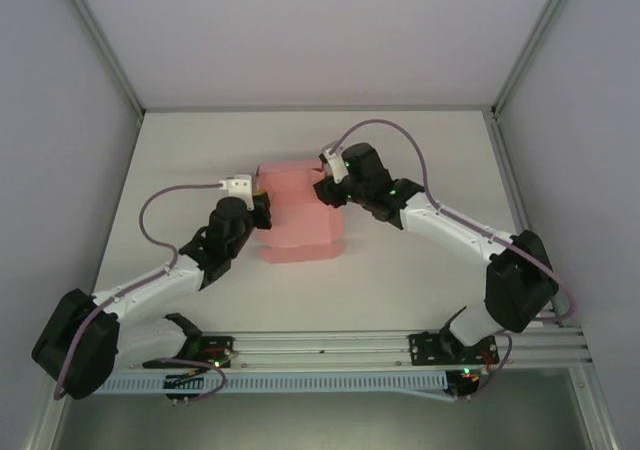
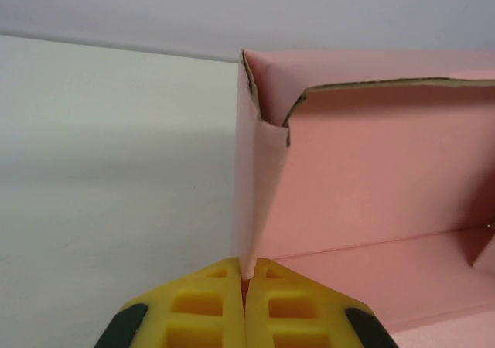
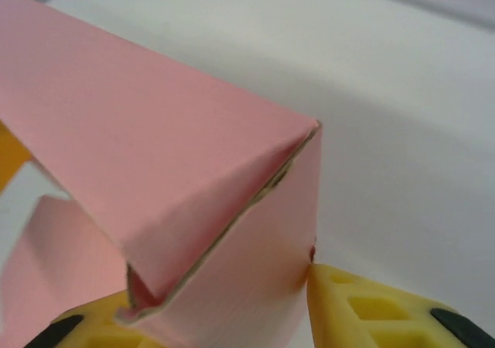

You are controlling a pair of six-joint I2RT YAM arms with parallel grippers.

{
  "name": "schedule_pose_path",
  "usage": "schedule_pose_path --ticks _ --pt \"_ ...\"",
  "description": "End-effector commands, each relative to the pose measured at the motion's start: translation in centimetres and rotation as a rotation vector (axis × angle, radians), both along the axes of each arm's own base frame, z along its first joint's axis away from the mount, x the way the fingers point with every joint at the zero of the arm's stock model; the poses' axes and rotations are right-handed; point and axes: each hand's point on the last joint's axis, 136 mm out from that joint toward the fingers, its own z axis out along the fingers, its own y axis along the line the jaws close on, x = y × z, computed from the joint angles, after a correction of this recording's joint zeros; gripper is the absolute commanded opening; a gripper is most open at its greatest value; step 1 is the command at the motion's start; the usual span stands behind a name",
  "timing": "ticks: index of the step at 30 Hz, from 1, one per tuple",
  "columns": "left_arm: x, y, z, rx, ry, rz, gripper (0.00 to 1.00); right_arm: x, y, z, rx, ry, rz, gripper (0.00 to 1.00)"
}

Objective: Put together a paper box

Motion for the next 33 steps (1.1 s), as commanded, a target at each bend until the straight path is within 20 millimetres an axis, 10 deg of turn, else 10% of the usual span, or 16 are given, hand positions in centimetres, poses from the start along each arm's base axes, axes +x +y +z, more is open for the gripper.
schedule_pose_path --ticks 1,16,23,33 --pt "1.2 -1.9 2.3 -0.092 -0.036 -0.029 0.0 3.3 -2.1 0.4 -0.057 -0.17 -0.272 0.15" --pt "3.5 2.5 -1.5 0.005 0.166 0.381 0.0 4.8 -13.3 1.3 -0.36 -0.403 -1.116 0.13" --pt "3.7 1.7 -0.5 -0.005 0.153 0.345 0.0 6.0 -8.9 0.0 -0.182 -0.385 -0.907 0.07" --pt "3.7 -0.5 0.1 -0.021 0.122 0.201 0.0 3.7 -0.8 1.3 0.154 -0.279 -0.379 0.51"
